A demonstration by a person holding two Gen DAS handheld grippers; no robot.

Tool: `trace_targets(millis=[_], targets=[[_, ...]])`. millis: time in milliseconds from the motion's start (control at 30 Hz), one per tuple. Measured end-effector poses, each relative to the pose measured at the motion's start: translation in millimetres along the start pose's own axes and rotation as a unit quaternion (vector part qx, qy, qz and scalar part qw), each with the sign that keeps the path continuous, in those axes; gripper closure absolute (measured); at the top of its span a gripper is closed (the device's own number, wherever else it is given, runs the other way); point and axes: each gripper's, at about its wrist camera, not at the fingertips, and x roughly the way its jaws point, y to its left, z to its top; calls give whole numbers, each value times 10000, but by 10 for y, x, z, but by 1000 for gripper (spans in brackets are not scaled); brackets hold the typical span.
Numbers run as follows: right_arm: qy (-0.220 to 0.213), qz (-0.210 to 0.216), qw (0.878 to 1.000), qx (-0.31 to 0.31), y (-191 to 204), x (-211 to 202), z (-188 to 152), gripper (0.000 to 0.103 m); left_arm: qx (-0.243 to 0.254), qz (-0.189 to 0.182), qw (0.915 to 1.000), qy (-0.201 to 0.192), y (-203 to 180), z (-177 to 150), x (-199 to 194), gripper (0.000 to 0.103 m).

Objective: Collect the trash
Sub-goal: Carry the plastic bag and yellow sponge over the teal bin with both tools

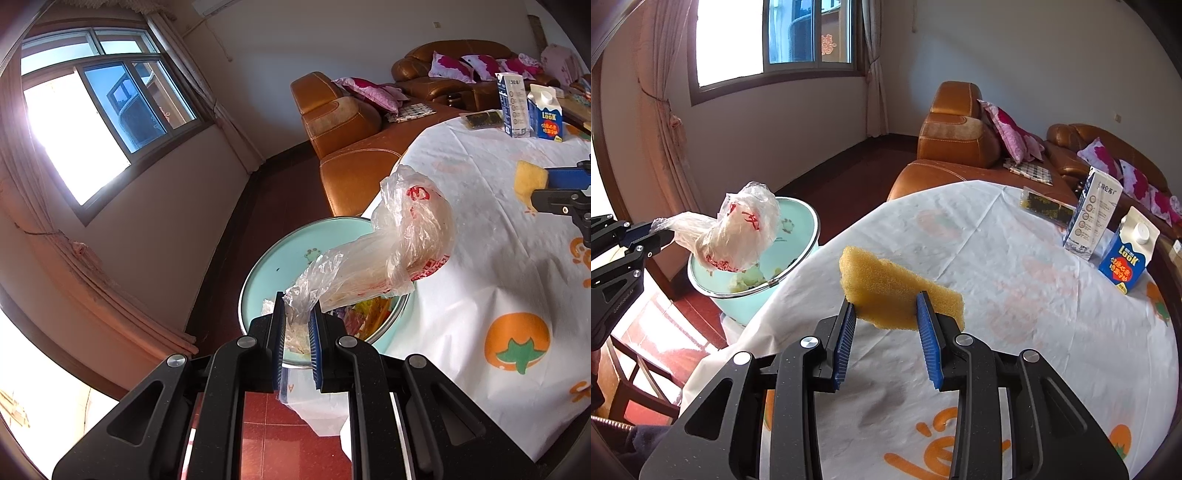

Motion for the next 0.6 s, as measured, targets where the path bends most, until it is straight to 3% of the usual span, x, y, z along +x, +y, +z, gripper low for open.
trace_targets(millis=[600], targets=[[-134,138,9996,-193,229,-113,85,69,-155,208,9996,80,203,-116,-11,91]])
